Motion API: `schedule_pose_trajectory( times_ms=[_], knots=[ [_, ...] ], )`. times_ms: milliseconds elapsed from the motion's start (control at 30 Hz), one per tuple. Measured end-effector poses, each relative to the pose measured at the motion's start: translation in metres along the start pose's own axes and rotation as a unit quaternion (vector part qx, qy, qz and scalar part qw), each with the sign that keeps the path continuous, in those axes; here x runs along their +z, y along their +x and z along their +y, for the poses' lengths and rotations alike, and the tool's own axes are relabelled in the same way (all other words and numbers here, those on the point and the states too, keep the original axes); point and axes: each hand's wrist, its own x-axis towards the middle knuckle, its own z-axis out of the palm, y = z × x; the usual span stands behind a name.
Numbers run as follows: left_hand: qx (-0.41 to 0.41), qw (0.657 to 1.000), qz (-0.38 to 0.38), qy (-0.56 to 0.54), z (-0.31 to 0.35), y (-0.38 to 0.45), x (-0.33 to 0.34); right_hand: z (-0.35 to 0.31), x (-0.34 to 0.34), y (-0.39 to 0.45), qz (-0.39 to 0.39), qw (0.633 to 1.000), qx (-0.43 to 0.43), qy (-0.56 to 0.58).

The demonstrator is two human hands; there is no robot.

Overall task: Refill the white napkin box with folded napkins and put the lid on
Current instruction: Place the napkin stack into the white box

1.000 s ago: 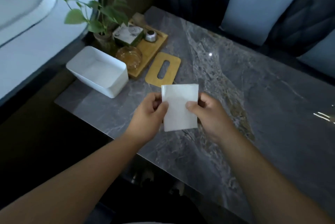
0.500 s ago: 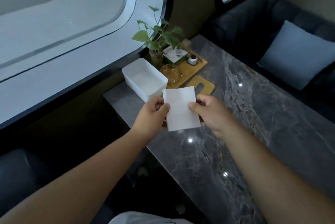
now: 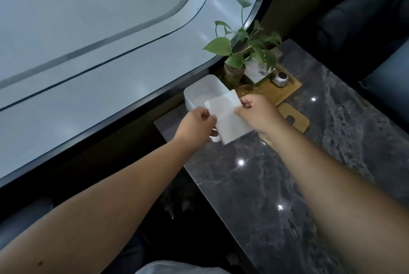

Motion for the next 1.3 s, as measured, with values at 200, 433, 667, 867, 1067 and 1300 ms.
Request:
schedule_pose_trajectory(
  times_ms=[200,433,667,867,1067,1300],
  knots=[
    [-0.013,0.997,0.011,0.082,-0.005,0.051,0.001,0.004,0.010,0.058,-0.016,0.993,-0.013,-0.117],
    [-0.039,0.985,0.015,0.165,-0.010,0.075,-0.003,0.004,0.033,0.086,-0.055,0.969,-0.048,-0.237],
    [-0.024,0.961,-0.053,0.271,-0.008,0.083,-0.002,0.006,0.055,0.093,-0.078,0.932,-0.065,-0.349],
    [-0.044,0.937,-0.108,0.330,-0.010,0.087,0.002,0.016,0.060,0.097,-0.073,0.922,-0.066,-0.375],
    [-0.054,0.926,-0.107,0.358,-0.015,0.089,0.005,0.019,0.063,0.089,-0.097,0.923,-0.047,-0.369],
    [0.051,0.907,-0.041,0.415,-0.017,0.084,-0.009,0.023,0.052,0.069,-0.088,0.921,-0.112,-0.362]
  ],
)
